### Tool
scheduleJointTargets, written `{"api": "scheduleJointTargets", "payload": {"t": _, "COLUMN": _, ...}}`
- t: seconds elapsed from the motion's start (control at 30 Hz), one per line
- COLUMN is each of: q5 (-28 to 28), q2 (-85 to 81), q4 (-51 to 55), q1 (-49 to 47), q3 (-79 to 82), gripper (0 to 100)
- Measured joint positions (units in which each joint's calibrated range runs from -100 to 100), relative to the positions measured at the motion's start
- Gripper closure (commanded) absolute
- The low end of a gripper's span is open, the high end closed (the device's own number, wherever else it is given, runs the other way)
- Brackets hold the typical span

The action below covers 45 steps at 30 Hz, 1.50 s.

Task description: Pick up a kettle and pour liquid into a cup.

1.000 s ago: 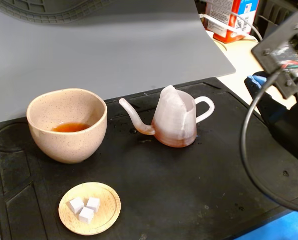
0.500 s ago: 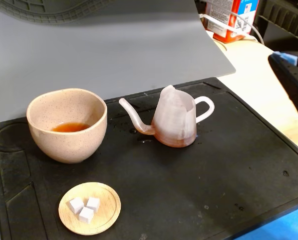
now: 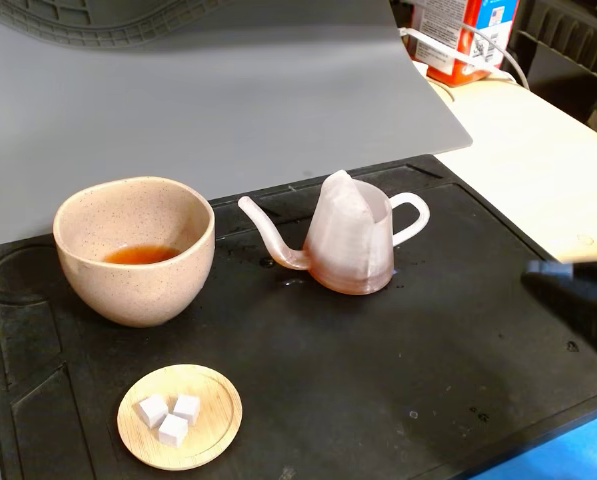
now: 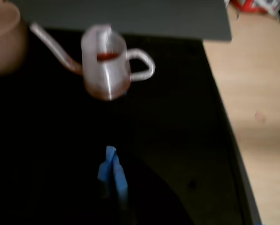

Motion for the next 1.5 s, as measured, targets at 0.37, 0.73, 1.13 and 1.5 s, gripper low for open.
{"api": "scheduleJointTargets", "payload": {"t": 0.37, "q5": -2.88, "q2": 0.0, "q4": 16.37, "q1": 0.08, "q3": 0.49, "gripper": 99}}
{"api": "scheduleJointTargets", "payload": {"t": 0.73, "q5": -2.93, "q2": -0.09, "q4": 31.33, "q1": 0.08, "q3": 0.49, "gripper": 99}}
{"api": "scheduleJointTargets", "payload": {"t": 1.13, "q5": -2.83, "q2": -0.09, "q4": 33.09, "q1": 0.08, "q3": 0.49, "gripper": 99}}
{"api": "scheduleJointTargets", "payload": {"t": 1.5, "q5": -2.83, "q2": -0.09, "q4": 33.09, "q1": 0.08, "q3": 0.49, "gripper": 99}}
